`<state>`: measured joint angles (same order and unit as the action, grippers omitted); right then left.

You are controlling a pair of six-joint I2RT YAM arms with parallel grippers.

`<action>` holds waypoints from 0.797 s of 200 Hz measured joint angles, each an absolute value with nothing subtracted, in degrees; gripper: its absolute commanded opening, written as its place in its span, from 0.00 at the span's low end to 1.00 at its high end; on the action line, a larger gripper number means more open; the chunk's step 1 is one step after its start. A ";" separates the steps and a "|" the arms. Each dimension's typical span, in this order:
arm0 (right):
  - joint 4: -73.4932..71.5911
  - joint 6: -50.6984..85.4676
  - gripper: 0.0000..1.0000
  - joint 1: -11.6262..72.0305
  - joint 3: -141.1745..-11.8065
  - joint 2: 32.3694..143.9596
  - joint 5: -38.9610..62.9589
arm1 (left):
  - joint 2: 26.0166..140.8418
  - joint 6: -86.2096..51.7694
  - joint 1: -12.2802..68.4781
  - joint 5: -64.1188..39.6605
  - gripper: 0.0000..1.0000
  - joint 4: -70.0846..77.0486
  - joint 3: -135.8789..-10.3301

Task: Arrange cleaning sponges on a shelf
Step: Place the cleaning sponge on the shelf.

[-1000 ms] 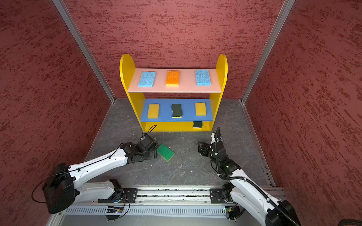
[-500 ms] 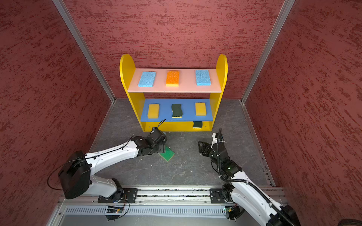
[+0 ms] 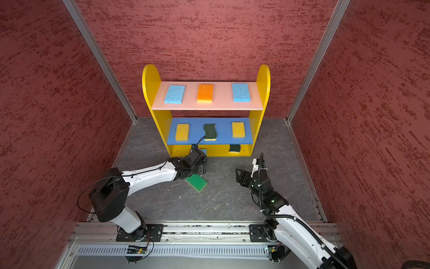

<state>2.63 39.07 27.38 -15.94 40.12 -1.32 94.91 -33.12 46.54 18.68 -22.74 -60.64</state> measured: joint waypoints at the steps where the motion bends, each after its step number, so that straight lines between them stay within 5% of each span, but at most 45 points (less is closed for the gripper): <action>1: 2.68 39.00 0.75 27.38 -15.94 40.07 -1.32 | 95.00 -33.10 46.57 18.70 0.73 -22.65 -60.69; 159: 3.33 36.53 0.76 27.38 -14.44 38.87 -1.72 | 107.59 -32.21 46.50 25.41 0.73 -7.27 -64.40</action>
<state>3.33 36.53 27.38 -14.44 38.87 -1.72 107.59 -32.21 46.50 25.41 -7.27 -64.40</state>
